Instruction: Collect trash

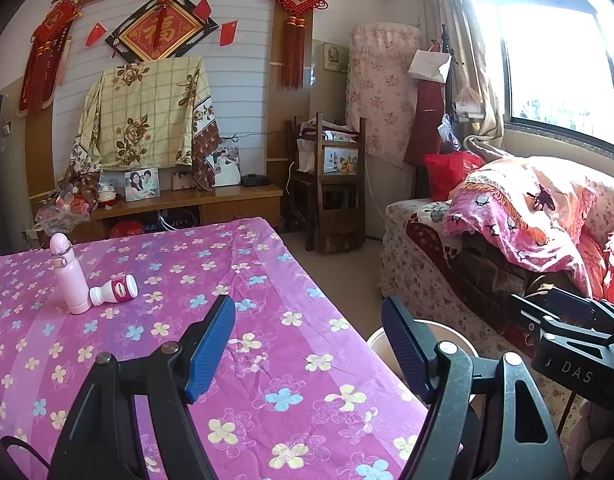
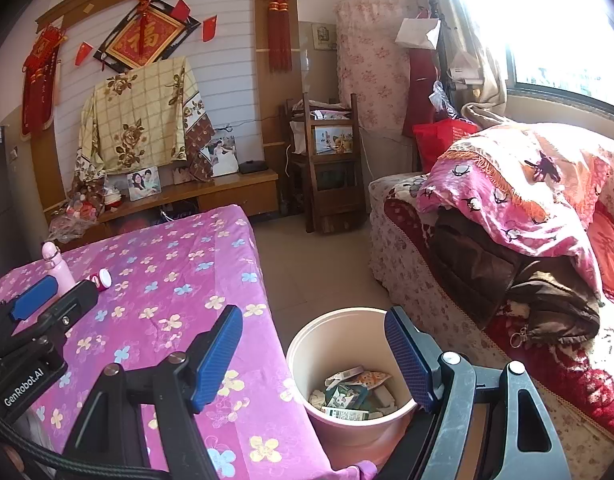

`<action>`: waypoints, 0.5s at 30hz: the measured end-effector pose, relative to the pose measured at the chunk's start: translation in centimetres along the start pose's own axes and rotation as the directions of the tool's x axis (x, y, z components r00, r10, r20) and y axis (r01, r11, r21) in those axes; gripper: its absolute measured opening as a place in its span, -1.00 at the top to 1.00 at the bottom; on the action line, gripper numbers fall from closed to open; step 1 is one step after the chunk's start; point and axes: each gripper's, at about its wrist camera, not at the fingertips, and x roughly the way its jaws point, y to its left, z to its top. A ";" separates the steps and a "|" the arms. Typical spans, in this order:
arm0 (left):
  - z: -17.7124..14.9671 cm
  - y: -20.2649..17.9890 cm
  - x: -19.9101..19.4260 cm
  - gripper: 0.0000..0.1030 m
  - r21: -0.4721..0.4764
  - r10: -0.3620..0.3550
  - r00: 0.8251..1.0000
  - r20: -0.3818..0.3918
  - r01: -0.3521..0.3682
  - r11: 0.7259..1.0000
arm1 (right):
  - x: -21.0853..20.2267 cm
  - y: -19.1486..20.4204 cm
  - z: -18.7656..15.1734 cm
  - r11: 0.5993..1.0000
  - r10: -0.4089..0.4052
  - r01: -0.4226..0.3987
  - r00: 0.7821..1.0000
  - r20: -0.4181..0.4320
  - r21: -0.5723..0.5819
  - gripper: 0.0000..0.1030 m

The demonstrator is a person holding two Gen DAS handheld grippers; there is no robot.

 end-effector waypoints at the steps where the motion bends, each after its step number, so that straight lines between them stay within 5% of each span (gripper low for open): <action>1: 0.0 0.0 0.0 -0.48 0.000 -0.002 1.000 0.000 0.002 1.000 | 0.0 0.0 0.0 1.000 0.000 0.000 1.000 -0.001 0.000 -0.49; 15: -0.3 0.1 0.1 -0.48 0.002 -0.007 1.000 -0.006 0.007 1.000 | 0.3 0.2 -0.3 1.000 -0.001 0.001 1.000 -0.013 -0.006 -0.49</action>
